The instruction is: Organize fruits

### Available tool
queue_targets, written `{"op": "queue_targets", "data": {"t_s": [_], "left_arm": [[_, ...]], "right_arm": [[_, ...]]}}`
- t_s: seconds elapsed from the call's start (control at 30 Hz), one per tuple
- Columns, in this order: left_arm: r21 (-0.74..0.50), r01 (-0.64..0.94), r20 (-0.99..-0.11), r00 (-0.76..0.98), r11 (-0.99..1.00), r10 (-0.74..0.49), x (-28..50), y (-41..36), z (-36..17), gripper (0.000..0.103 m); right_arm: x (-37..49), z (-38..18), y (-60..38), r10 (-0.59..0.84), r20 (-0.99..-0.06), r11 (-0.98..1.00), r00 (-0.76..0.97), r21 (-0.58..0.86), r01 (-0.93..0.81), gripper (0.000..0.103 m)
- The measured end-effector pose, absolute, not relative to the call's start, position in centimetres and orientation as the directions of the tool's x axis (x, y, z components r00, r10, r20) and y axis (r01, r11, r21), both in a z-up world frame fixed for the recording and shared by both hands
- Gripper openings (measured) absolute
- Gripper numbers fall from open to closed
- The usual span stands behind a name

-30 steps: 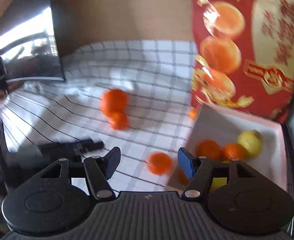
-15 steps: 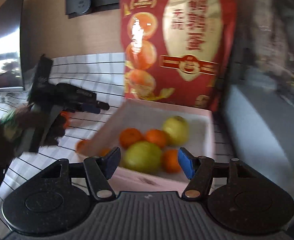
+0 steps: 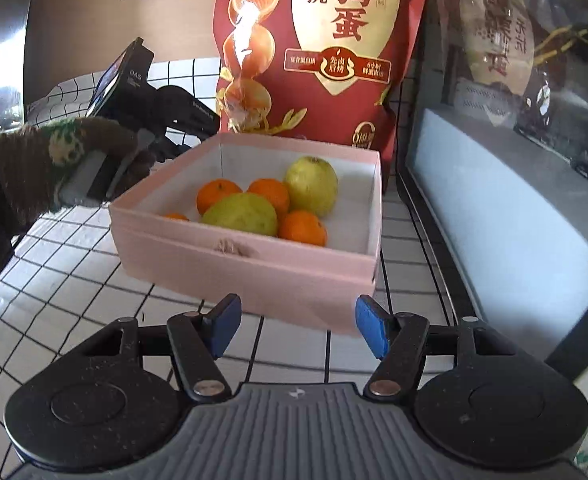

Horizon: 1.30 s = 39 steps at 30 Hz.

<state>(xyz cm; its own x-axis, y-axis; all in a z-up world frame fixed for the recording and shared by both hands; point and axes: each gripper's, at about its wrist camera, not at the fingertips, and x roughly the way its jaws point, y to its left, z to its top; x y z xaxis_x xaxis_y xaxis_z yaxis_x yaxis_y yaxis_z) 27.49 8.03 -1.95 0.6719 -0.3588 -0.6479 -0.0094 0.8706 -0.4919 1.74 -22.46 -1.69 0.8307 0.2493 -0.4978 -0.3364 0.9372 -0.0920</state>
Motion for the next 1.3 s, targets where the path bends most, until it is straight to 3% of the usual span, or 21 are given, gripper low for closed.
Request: {"op": "queue_targets", "data": {"t_s": [0.03, 0.07, 0.1, 0.3, 0.5, 0.6, 0.77, 0.9, 1.0, 1.17, 1.3], "left_arm": [[-0.472, -0.013, -0.666, 0.66, 0.882, -0.347, 26.5, 8.1, -1.6, 0.036], [-0.447, -0.014, -0.689, 0.643, 0.894, -0.334, 25.3, 8.3, -1.3, 0.024], [-0.424, -0.011, -0.708, 0.628, 0.906, -0.324, 23.8, 8.4, -1.0, 0.022], [-0.388, 0.068, -0.603, 0.736, 0.919, -0.308, 18.5, 9.1, 0.8, 0.024], [-0.235, 0.051, -0.698, 0.686, 0.971, -0.206, 20.5, 6.7, -0.6, 0.028], [-0.179, 0.107, -0.688, 0.697, 0.978, -0.203, 18.7, 6.5, -1.1, 0.028], [-0.279, 0.206, -0.583, 0.74, 0.938, -0.336, 16.7, 9.0, -2.5, 0.028], [-0.382, 0.195, -0.52, 0.763, 0.903, -0.385, 14.5, 11.8, -2.1, 0.028], [-0.366, 0.158, -0.489, 0.806, 0.917, -0.334, 10.8, 13.3, -0.4, 0.028], [-0.189, 0.052, -0.464, 0.876, 0.981, -0.136, 5.0, 14.6, 0.4, 0.028], [-0.169, -0.017, -0.541, 0.838, 0.986, -0.078, 4.5, 15.2, -1.1, 0.028]], "right_arm": [[1.6, -1.8, -22.6, 0.249, -0.497, 0.937, 0.832, -0.093, -0.336, 0.064], [1.2, -1.8, -22.7, 0.25, -0.492, 0.937, 0.834, -0.094, -0.336, 0.064], [0.8, -1.8, -22.9, 0.251, -0.485, 0.937, 0.838, -0.096, -0.336, 0.064], [-0.7, -1.7, -23.1, 0.301, -0.459, 0.923, 0.836, -0.081, -0.376, 0.065], [-0.8, -2.9, -21.2, 0.343, -0.474, 0.897, 0.811, -0.091, -0.433, 0.065], [-1.1, -2.8, -20.9, 0.356, -0.457, 0.886, 0.815, -0.111, -0.45, 0.065], [-0.2, -3.3, -20.6, 0.396, -0.48, 0.871, 0.783, -0.074, -0.486, 0.065], [0.3, -3.7, -20.3, 0.389, -0.494, 0.877, 0.778, -0.061, -0.477, 0.066], [0.0, -3.7, -20.6, 0.392, -0.477, 0.88, 0.787, -0.055, -0.472, 0.069], [-0.2, -3.7, -20.4, 0.386, -0.471, 0.879, 0.793, -0.073, -0.471, 0.071], [-0.2, -3.8, -19.8, 0.369, -0.486, 0.874, 0.792, -0.108, -0.474, 0.072]]}}
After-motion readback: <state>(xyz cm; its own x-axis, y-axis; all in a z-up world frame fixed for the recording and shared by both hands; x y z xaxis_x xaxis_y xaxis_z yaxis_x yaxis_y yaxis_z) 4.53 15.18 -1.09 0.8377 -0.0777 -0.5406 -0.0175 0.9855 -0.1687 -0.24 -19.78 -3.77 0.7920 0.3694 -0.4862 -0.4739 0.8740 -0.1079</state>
